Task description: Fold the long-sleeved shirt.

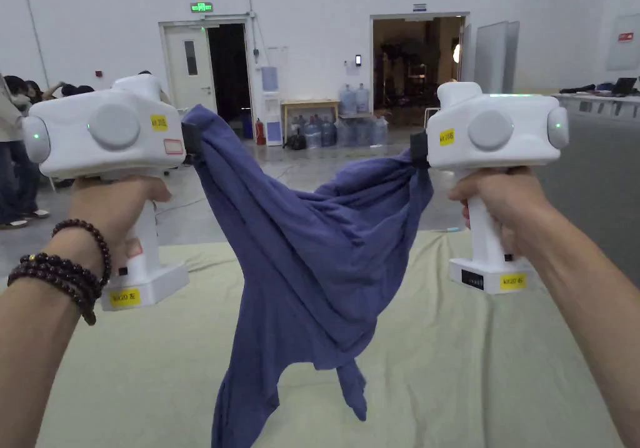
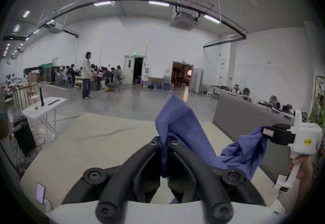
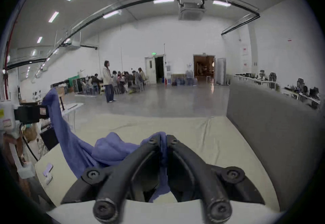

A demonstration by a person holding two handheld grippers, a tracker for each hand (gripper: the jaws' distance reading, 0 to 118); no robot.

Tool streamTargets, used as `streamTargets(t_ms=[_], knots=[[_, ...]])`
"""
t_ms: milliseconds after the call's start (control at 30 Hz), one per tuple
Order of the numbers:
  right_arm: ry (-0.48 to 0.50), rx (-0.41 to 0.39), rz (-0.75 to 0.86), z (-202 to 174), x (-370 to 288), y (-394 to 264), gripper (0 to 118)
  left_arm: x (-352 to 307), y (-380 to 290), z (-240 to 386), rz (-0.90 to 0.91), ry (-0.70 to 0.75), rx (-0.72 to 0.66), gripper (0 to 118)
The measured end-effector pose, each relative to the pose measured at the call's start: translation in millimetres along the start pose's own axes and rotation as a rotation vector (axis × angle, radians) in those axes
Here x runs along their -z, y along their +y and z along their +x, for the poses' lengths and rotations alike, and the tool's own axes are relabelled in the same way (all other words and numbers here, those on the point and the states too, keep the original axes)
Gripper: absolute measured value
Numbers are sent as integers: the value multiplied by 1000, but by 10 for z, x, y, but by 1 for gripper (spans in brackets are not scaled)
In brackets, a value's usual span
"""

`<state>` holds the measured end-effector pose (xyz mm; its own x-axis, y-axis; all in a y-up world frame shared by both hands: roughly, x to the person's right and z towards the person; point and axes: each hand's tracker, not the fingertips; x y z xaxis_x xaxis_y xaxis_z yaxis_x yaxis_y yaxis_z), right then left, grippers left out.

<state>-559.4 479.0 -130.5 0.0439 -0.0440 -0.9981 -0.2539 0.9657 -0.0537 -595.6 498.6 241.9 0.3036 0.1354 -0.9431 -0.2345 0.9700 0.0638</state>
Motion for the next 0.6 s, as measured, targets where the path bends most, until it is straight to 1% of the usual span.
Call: streamTargets(t_ms=[133,200,267,367,533,600], knots=[[-47,-22,42,-25,11,291,3,44,254,-109,22,3,-65,0],[-44,-33,47,5,26,278,3,74,222,-114,25,-11,-73,0],[-46,-16,47,44,75,167,3,182,84,-120,16,-23,-69,0],[-54,-4,7,99,285,-217,3,443,-333,-101,-50,-35,-48,0],[-42,26,-190,196,779,-1141,3,949,-1306,-78,-268,-44,-35,0],[-62,34,-255,254,942,-1492,3,1065,-1660,-77,-325,-43,-20,0]])
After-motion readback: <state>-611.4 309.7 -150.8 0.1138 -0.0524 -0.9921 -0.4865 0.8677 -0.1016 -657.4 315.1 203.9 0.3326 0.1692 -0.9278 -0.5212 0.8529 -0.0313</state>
